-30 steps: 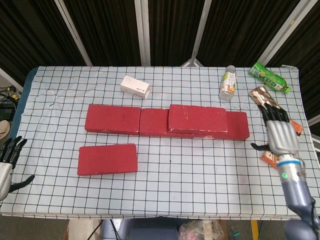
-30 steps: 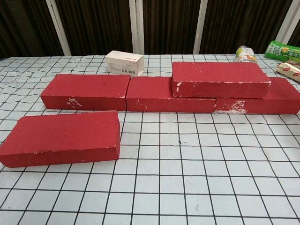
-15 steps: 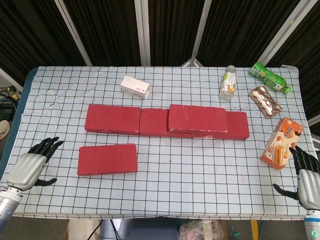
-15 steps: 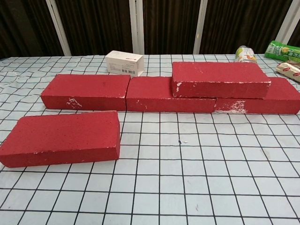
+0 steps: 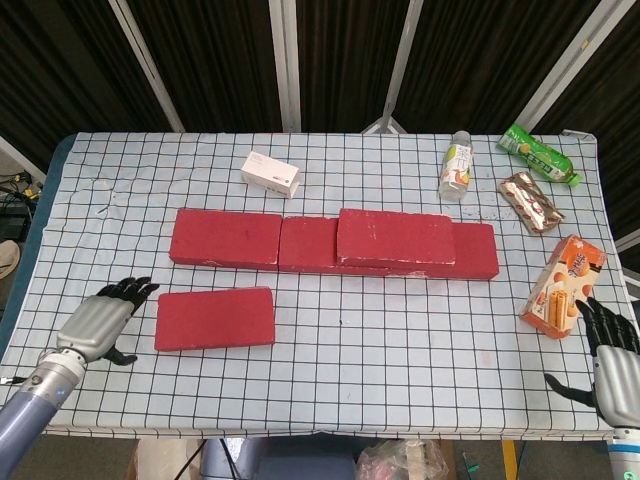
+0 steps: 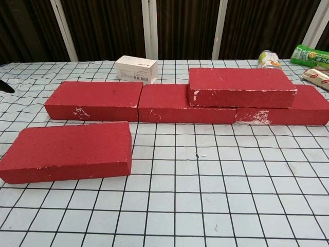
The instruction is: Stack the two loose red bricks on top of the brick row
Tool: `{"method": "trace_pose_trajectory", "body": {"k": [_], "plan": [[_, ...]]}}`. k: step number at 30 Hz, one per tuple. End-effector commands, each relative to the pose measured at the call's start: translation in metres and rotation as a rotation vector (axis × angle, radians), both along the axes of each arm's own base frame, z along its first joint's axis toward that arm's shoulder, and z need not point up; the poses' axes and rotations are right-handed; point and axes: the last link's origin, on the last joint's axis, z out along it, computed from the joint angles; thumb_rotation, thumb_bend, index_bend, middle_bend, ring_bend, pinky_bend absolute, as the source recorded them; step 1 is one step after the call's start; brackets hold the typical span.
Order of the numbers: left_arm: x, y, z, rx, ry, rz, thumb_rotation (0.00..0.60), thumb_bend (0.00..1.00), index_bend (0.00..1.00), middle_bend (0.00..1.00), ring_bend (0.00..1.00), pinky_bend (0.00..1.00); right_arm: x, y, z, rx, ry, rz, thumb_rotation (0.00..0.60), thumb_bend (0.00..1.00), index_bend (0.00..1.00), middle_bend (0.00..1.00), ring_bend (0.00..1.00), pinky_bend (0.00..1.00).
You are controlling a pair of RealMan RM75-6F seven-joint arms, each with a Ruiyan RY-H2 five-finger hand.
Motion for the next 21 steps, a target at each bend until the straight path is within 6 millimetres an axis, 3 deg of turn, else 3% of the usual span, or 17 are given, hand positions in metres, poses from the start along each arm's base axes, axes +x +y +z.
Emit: {"method": "trace_pose_trajectory", "body": {"k": [1, 21], "plan": [[0.017, 0.012, -0.029, -0.022, 0.002, -0.001, 0.6, 0.0, 0.0, 0.0, 0.0, 0.13, 0.0, 0.001, 0.002, 0.003, -0.007, -0.002, 0.6, 0.15, 0.0, 0.01, 0.0, 0.0], [0.039, 0.032, -0.087, 0.008, 0.043, -0.01, 0.6, 0.0, 0.0, 0.0, 0.0, 0.13, -0.005, 0.002, 0.008, -0.001, -0.007, -0.028, 0.6, 0.15, 0.0, 0.01, 0.0, 0.0]]}}
